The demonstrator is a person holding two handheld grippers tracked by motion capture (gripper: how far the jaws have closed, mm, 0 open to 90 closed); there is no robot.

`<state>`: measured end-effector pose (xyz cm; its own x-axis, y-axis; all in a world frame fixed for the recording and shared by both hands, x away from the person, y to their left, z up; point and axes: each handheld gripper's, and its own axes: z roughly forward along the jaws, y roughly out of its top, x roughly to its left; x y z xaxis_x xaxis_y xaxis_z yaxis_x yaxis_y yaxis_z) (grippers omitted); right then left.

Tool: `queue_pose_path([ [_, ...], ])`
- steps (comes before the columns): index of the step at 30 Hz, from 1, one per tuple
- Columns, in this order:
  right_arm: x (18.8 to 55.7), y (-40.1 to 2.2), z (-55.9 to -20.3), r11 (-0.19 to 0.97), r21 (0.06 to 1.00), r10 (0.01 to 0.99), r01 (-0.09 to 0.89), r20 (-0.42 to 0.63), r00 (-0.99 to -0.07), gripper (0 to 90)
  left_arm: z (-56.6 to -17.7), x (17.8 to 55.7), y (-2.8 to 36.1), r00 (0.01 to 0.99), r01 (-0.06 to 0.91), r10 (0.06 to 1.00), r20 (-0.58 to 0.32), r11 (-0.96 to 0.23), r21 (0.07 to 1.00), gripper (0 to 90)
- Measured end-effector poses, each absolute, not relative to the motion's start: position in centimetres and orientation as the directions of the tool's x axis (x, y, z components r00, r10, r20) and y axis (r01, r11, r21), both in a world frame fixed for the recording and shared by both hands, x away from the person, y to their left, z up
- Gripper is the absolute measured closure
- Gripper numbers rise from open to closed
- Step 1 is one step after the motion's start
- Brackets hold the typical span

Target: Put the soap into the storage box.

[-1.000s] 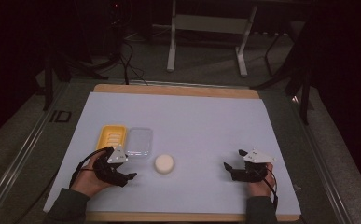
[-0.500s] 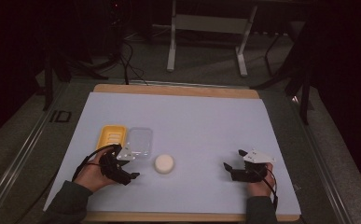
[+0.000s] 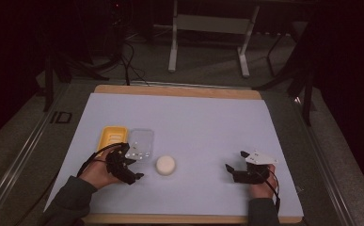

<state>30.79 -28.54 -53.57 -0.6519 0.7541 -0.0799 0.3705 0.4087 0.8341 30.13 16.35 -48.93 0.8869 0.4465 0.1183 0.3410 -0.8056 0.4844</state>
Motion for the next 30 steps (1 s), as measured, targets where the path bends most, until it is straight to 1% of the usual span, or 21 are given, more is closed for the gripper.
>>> queue_pose_path([
  [12,30.8,-28.5,-53.6,0.408,0.834,0.754,0.37,-0.079,-0.652,17.1,-48.7,30.9,15.0,0.906,0.317,0.407,0.119,-0.837,0.446,23.1],
  [16,30.8,-28.5,-53.6,0.409,0.834,0.754,0.37,-0.08,-0.653,17.1,-48.7,31.1,14.5,0.911,0.321,0.4,0.101,-0.841,0.435,21.9],
  [25,30.8,-28.5,-53.6,0.409,0.834,0.753,0.37,-0.08,-0.653,17.1,-48.8,31.7,13.6,0.917,0.304,0.381,0.115,-0.858,0.415,18.1],
  [27,30.8,-28.5,-53.6,0.409,0.834,0.753,0.371,-0.078,-0.654,17.1,-48.8,31.8,13.4,0.92,0.299,0.374,0.117,-0.863,0.408,15.4],
  [30,30.8,-28.5,-53.6,0.41,0.833,0.752,0.371,-0.079,-0.654,17.1,-48.8,31.9,13.0,0.922,0.294,0.368,0.116,-0.865,0.406,14.9],
])
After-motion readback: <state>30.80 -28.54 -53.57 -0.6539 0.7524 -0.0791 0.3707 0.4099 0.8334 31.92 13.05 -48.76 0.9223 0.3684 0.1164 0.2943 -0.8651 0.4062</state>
